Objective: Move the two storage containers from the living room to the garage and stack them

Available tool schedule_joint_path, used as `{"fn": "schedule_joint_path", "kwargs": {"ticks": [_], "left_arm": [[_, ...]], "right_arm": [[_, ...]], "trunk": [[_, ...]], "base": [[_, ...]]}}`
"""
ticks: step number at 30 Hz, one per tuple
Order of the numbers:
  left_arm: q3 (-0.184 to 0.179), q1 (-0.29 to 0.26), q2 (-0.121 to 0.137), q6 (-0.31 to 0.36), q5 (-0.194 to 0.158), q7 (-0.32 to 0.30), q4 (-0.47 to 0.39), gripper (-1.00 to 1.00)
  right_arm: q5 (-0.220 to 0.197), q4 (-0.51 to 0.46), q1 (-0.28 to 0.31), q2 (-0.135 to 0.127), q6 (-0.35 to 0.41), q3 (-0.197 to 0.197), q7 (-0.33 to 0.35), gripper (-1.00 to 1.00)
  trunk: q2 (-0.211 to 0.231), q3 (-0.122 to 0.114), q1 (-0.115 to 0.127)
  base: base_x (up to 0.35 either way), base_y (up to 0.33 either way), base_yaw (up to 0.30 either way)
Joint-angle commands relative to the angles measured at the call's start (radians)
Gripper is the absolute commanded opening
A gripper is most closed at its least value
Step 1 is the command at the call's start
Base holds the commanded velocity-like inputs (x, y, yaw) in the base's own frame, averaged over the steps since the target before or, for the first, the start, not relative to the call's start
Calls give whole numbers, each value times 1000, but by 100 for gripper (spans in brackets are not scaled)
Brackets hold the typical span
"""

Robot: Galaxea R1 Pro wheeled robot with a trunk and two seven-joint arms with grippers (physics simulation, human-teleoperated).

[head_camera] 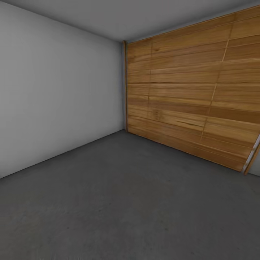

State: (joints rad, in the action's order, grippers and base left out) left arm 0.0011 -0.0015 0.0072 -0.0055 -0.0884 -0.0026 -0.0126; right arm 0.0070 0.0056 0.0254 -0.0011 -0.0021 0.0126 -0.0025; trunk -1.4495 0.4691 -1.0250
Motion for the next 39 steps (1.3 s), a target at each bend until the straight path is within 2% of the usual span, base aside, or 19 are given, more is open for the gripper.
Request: {"fn": "schedule_joint_path", "kwargs": {"ticks": [1, 6, 39], "left_arm": [[-1, 0, 4, -1, -8, 0, -3, 100], [-3, 0, 12, -1, -8, 1, -6, 100], [-6, 0, 11, -1, -8, 1, -6, 100]], "right_arm": [[1, 1, 1, 1, -1, 1, 0, 100], [1, 1, 1, 3, -1, 0, 0, 100], [-2, 8, 1, 3, -22, -5, -2, 100]], "trunk": [[0, 1, 0], [0, 1, 0], [0, 1, 0]], "base": [[0, 0, 273], [0, 0, 274], [0, 0, 277]]}}
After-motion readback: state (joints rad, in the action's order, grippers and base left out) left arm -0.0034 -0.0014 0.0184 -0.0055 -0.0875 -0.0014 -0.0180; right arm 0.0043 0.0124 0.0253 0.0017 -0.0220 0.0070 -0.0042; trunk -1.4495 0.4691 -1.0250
